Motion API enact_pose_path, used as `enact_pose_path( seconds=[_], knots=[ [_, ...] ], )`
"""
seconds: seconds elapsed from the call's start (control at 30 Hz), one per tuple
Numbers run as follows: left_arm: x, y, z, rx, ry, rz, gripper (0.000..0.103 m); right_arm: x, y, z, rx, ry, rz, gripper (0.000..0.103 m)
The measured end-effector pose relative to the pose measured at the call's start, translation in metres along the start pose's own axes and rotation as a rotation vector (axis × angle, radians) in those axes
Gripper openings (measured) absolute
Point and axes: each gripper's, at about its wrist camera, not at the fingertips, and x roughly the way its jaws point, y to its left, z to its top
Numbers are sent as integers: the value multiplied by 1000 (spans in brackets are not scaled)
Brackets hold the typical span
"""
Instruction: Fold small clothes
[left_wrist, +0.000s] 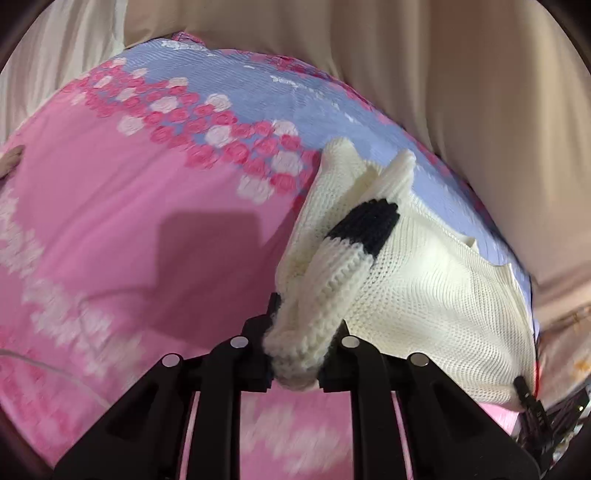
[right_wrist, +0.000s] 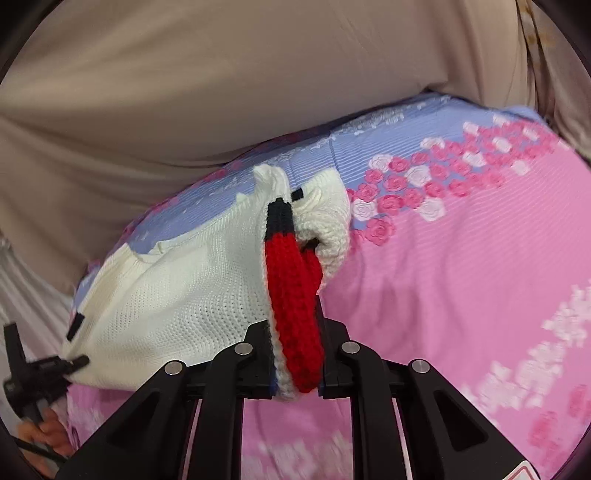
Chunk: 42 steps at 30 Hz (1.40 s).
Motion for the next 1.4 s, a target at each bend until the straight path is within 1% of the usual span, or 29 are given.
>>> enact_pose_path(
  seconds=[0.07,0.13,0.23,0.3,0.33,0.37,0.4,0.43,0.47,0.5,0.53,0.57,0.6,0.63,0.7,0.77,0.87,0.9,0.93,0.97,1.0,1.07,1.1,1.13,1.17,1.27,1.33,1.37,1.4],
  knots=[
    [-18,12,-20,8,38,4,15,-27,-7,-20,-36,30,-15,13],
    [-36,31,-52,10,98,20,15,-49,-15,-52,-67,86,-34,13],
    [-57,54,-108,39,178,82,15,-76,-43,-111,-80,210,-53,13],
    [-60,67,-147,45,245,110,18,-85,-55,-149,-103,285,-84,15],
    [-58,71,-161,47,276,119,22,-85,-62,-169,-120,324,-117,17],
    [-57,73,-167,42,292,128,22,-85,-66,-181,-129,351,-154,17],
    [-61,71,-170,34,289,145,22,-87,-68,-187,-134,359,-203,17],
    [-67,66,-166,43,266,150,22,-101,-66,-186,-144,314,-238,18],
    [-76,58,-159,68,220,154,30,-114,-65,-181,-144,258,-239,21],
    [-90,44,-150,111,139,163,39,-132,-61,-172,-143,171,-238,27],
    [-101,31,-141,148,58,174,60,-141,-58,-165,-148,117,-235,46],
    [-106,19,-132,179,-15,175,73,-146,-53,-157,-163,68,-231,58],
    [-105,11,-125,201,-53,169,75,-144,-48,-148,-187,43,-228,59],
    [-98,1,-116,221,-72,168,76,-133,-43,-139,-209,42,-224,59],
    [-71,-14,-97,236,-76,149,77,-102,-34,-124,-221,52,-198,59],
    [-49,-16,-93,228,-67,164,77,-70,-27,-115,-228,64,-190,58],
    [-13,-14,-85,208,-43,214,76,-30,-20,-107,-215,92,-187,58],
    [-3,-14,-84,195,-33,223,74,-16,-18,-104,-214,111,-190,57],
    [4,-12,-82,187,-18,228,67,-8,-16,-102,-221,121,-194,55],
    [9,-10,-81,182,-7,231,58,-4,-12,-103,-225,130,-195,51],
    [14,-7,-81,178,9,229,53,2,-10,-103,-227,144,-198,45],
    [20,-3,-81,162,37,220,32,7,-8,-103,-226,156,-210,12],
    [21,-2,-80,158,37,216,29,5,-9,-102,-215,151,-203,8],
    [20,-1,-79,161,33,211,23,2,-9,-100,-202,139,-192,8],
    [18,-2,-79,165,33,203,21,-2,-9,-97,-196,121,-187,7],
    [10,-2,-75,152,26,171,18,-26,-10,-86,-184,37,-190,6],
    [8,-1,-73,144,28,156,18,-43,-20,-79,-149,-15,-198,6],
    [10,-2,-73,152,31,161,18,-42,-27,-78,-140,-14,-208,6],
    [14,-3,-73,161,34,170,18,-36,-34,-78,-135,7,-224,6]
  ],
)
